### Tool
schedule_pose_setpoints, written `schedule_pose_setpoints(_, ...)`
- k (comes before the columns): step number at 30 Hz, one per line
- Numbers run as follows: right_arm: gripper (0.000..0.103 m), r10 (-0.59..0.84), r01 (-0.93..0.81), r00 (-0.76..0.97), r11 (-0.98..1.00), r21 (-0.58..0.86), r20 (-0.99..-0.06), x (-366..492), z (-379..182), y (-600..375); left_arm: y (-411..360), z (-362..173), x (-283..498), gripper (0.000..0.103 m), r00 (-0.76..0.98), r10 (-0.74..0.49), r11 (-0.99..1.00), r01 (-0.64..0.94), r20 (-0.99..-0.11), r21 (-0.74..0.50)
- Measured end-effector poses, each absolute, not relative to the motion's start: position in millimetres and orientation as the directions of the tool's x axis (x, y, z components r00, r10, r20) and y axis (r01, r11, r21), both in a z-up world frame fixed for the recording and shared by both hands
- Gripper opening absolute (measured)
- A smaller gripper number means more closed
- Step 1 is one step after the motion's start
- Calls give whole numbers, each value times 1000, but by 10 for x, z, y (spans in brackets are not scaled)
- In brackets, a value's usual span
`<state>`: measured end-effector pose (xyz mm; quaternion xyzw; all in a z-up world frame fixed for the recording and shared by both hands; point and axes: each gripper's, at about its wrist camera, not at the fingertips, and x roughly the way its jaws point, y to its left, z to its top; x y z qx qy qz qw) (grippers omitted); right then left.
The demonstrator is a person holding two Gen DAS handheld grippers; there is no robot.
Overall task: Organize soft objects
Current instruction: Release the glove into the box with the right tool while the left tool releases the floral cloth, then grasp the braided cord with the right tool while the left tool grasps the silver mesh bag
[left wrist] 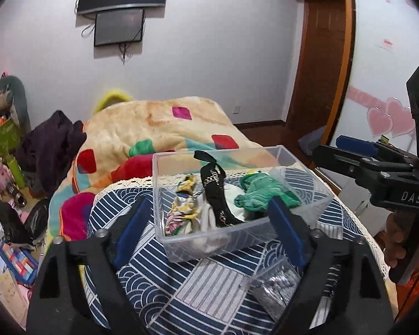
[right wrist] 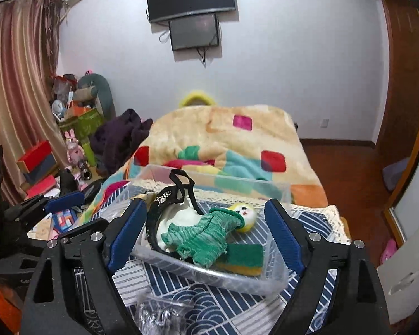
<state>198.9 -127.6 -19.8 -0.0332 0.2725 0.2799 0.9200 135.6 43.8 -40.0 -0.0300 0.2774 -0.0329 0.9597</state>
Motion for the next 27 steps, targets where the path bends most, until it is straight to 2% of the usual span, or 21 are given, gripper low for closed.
schedule_pose_setpoints(4,94,466,-509,738,859,51,-488,1779,-233,-1396,334,-436,1190,97,845,-73,997,64,-529,-35)
schedule_pose_setpoints(8,97,424,-476,758,879,25,-496,1610,-395,-1490,281,-575,1066,99,808,-111,994,105,-579,-43)
schedule_pose_setpoints(15,97,394,-471,706,882,25,-589,1383,-769,-1632,329,-871,887,100,746,-118,993,82,-656,-85)
schedule_pose_setpoints(21,97,396,-456,606,884,106,-690,1236,-1124,-1710,234,-1079,784,100,710,-114,993,92,-695,-69)
schedule_pose_setpoints(27,96,396,-456,556,880,130,-731,1072,-1317,-1780,45,-1224,804,100,676,-143,988,134,-723,-71)
